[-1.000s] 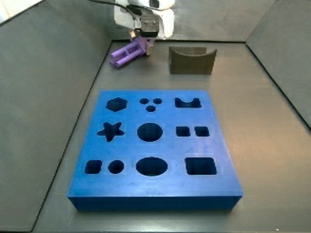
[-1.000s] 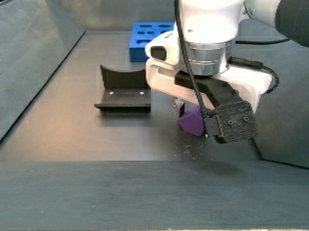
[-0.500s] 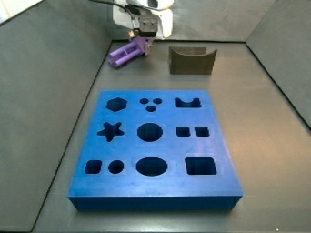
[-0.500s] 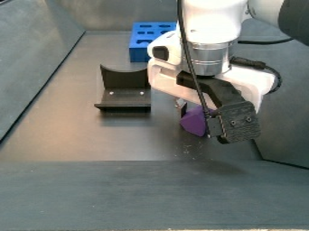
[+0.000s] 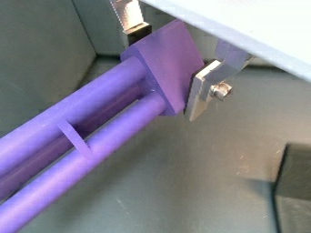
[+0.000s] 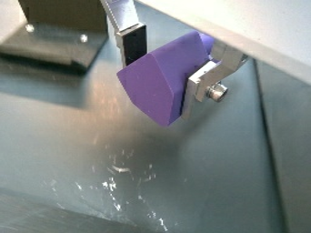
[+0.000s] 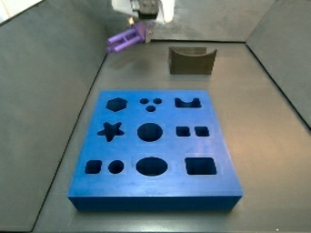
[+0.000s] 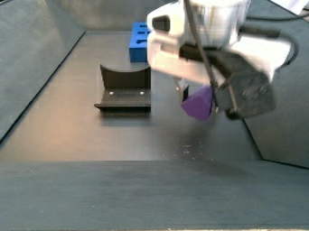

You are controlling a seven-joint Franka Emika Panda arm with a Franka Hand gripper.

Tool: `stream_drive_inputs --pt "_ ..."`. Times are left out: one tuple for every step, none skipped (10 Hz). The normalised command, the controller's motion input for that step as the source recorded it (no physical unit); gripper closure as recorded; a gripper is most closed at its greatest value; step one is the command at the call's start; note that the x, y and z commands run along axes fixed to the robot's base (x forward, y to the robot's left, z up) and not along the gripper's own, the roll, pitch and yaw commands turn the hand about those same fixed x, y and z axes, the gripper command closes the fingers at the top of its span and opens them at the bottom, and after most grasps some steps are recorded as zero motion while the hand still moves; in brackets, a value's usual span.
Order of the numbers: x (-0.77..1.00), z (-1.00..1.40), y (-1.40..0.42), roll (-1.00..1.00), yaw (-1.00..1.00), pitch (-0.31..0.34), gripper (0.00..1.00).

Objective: Pick up the 3 prong object. Move up. Rotate the 3 prong object. Place the 3 prong object on the fixture. Regrasp the 3 prong object. Move to above the board. Insert the 3 prong object.
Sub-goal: Rotate the 3 prong object.

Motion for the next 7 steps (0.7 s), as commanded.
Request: stream_drive_inputs --pt "-0.03 0.83 -0.74 0.00 0.00 0.000 1.00" --pt "-0.03 0.72 -0.67 0.01 0.01 -0.002 1.00" --pt "-0.05 0.60 -0.48 0.03 0.01 -0.007 1.00" --pt "-0.04 0.52 -0.35 0.04 0.01 -0.002 1.00" --pt "-0.03 0.32 -0.13 0.04 0.01 0.021 1.00" --pt "0.00 0.00 0.00 0.00 -1.00 0.000 1.00" --pt "0.02 -0.12 0.03 0.00 -1.00 0.000 1.00"
